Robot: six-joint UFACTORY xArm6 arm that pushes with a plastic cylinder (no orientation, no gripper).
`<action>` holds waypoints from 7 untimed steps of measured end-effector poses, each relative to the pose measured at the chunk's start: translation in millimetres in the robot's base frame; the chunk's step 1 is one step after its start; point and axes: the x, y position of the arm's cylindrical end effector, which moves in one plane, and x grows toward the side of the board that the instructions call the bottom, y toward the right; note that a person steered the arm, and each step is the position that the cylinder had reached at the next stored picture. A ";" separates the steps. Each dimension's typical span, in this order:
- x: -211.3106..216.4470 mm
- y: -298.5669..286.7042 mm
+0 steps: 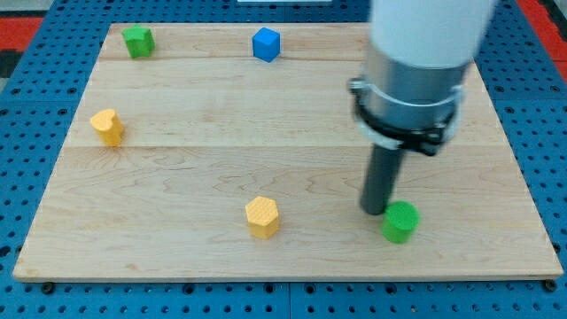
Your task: Push the red star to the bottom left corner of the board
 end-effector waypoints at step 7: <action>-211.4 55.9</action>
